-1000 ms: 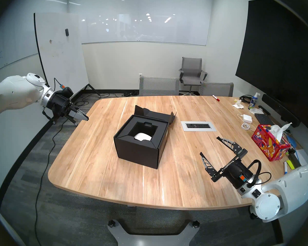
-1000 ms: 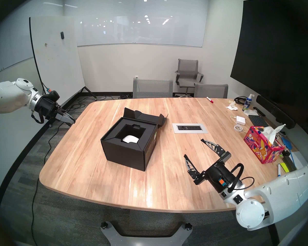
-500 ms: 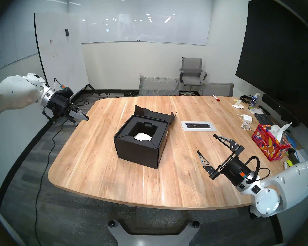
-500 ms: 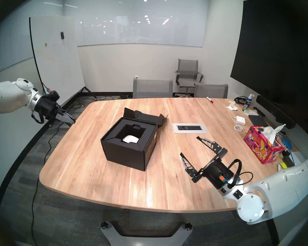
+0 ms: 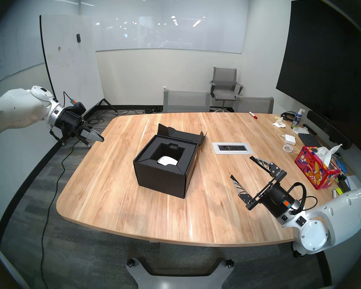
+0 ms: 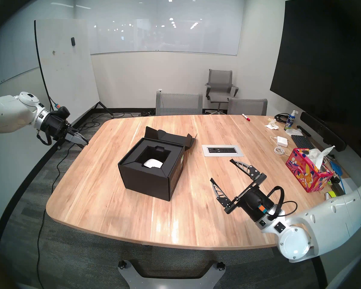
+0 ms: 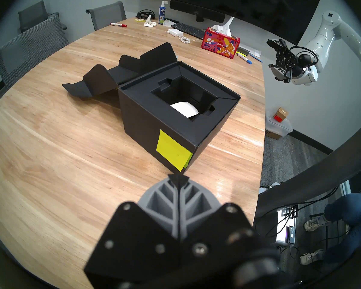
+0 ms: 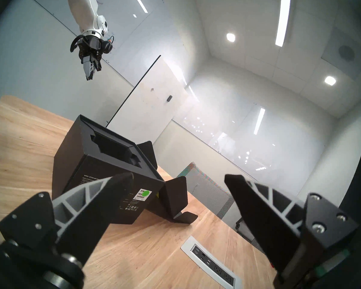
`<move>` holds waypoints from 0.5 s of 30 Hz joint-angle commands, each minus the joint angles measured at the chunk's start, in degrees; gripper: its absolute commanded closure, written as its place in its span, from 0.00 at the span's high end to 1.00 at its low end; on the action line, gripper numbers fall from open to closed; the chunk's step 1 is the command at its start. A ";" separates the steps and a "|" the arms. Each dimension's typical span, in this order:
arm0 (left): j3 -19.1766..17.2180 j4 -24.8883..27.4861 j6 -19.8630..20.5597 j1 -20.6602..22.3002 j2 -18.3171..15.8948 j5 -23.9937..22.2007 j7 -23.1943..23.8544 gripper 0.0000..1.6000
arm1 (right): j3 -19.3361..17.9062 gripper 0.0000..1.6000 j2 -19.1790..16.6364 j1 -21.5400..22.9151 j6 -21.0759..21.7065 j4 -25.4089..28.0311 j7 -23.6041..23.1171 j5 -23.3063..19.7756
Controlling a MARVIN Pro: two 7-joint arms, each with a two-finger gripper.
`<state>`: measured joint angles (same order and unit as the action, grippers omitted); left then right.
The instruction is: Open the box and place the mouse inside
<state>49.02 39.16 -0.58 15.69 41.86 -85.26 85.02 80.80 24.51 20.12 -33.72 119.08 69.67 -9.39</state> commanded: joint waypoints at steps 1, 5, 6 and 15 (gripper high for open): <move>-0.20 0.10 0.04 1.22 -0.11 -0.40 -0.02 0.00 | -1.14 1.00 -0.14 0.00 -3.92 -0.29 0.50 0.92; -0.19 0.11 0.04 1.23 -0.11 -0.40 -0.02 0.00 | -1.65 1.00 -0.22 -0.35 -6.06 -0.81 0.46 -0.22; -0.19 0.11 0.04 1.22 -0.10 -0.40 -0.02 0.00 | -1.81 1.00 -0.39 -0.49 -6.71 -1.08 0.11 -0.70; -0.21 0.08 0.04 1.20 -0.09 -0.39 -0.02 0.00 | -2.48 1.00 -1.58 -1.50 -11.68 -2.94 -4.72 -7.44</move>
<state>49.04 39.17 -0.58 15.70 41.86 -85.28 85.02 79.10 23.86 19.14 -41.94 116.81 63.31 -11.96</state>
